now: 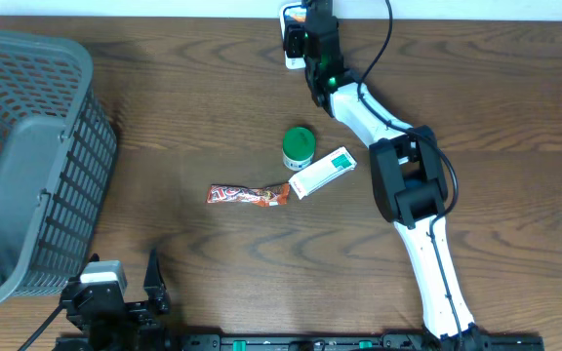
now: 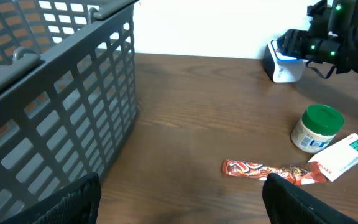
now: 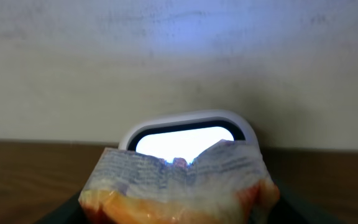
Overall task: Scan the item barcode
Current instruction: 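Hold the Kleenex pack barcode in front of the scanner, then carry the Kleenex pack right and drop it at the table edge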
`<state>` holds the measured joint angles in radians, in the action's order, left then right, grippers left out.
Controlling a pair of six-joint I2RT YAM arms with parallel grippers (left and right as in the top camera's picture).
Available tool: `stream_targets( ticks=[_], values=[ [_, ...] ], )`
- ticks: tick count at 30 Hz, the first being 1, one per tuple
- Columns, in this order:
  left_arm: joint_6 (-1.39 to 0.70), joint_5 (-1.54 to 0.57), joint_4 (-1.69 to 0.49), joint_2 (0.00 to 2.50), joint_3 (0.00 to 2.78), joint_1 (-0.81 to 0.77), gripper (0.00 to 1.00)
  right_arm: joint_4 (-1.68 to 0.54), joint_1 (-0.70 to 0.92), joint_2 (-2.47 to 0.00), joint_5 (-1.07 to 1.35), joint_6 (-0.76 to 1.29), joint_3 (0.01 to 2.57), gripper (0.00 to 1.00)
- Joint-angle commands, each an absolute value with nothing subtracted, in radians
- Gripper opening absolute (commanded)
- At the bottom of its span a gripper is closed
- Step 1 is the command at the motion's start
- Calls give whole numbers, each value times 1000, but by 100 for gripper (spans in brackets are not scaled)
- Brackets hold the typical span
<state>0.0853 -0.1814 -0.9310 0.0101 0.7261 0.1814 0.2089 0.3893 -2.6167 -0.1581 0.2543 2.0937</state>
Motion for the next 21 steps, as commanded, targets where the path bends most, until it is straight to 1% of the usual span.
stream_targets(
  ticks=[1, 4, 6, 12, 17, 21],
  values=[
    [84, -187, -928, 4, 728, 178, 84, 129, 387, -2501, -175, 243, 2100, 59],
    [84, -187, -928, 4, 728, 178, 84, 20, 385, -2383, -175, 213, 2100, 57],
    [84, -187, -928, 4, 728, 178, 84, -81, 385, -2298, -176, 200, 2100, 59],
    [84, -187, -928, 4, 728, 178, 84, -472, 358, -2077, -250, 200, 2100, 57],
    [84, -187, -928, 4, 728, 178, 84, -782, 281, -2003, -312, 201, 2100, 56],
    [84, -187, -928, 4, 728, 178, 84, -998, 160, -2012, -364, 208, 2088, 56]
  ],
)
